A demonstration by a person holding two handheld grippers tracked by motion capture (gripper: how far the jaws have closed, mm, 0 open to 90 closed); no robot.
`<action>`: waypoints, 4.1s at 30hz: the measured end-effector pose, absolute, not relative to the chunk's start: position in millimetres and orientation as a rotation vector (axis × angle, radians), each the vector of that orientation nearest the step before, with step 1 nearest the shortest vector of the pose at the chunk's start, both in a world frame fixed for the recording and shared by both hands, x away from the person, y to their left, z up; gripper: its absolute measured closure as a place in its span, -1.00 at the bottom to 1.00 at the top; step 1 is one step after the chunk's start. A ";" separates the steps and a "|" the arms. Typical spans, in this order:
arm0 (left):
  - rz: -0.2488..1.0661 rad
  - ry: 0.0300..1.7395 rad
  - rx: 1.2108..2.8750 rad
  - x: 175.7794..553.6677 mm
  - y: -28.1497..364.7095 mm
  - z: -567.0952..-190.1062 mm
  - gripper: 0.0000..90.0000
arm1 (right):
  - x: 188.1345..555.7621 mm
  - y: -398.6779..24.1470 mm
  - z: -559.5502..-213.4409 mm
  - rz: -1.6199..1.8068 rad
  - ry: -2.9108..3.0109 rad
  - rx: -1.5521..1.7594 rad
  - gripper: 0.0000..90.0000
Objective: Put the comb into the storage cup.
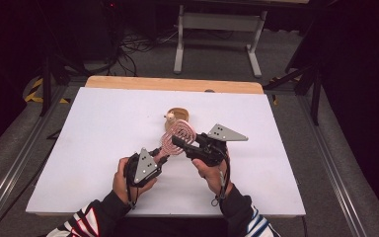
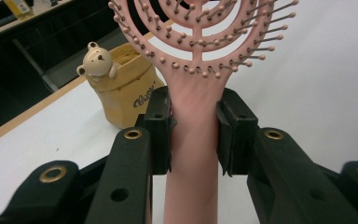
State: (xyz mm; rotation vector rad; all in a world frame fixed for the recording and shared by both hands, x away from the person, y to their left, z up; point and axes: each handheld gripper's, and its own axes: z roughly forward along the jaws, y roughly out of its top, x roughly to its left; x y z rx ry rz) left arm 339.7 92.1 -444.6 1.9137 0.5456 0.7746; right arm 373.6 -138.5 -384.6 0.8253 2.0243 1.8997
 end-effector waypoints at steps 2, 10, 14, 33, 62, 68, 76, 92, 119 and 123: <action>0.769 0.548 1.915 339.9 92.3 -444.8 0.54 | 370.3 -136.8 -383.5 1.904 2.023 0.804 0.38; 0.753 0.515 1.932 343.6 94.3 -447.6 0.50 | 362.8 -134.3 -381.1 1.852 2.015 0.756 0.39; 0.740 0.512 1.935 345.2 95.6 -448.8 0.47 | 361.5 -136.3 -379.7 1.836 1.999 0.744 0.39; 0.735 0.476 1.997 348.5 104.2 -452.1 0.34 | 354.4 -156.8 -368.2 1.741 1.879 0.701 0.40; 0.659 0.478 1.953 344.3 162.2 -445.0 -0.54 | 347.2 -172.2 -355.9 1.694 1.801 0.690 0.40; 0.662 0.488 1.971 339.4 170.1 -450.3 -0.64 | 348.3 -172.6 -355.6 1.693 1.800 0.690 0.40; 0.641 0.498 1.957 334.5 186.1 -454.0 -0.83 | 349.7 -176.2 -354.9 1.696 1.794 0.693 0.40; 0.656 0.555 1.937 320.9 219.9 -463.7 -0.84 | 355.0 -184.9 -353.0 1.679 1.774 0.701 0.40; 0.644 0.607 1.932 319.7 231.5 -467.3 -0.86 | 359.9 -186.6 -327.2 1.689 1.693 0.673 0.40; 0.638 0.614 1.937 321.5 231.2 -468.8 -0.87 | 361.5 -185.8 -321.7 1.693 1.684 0.670 0.40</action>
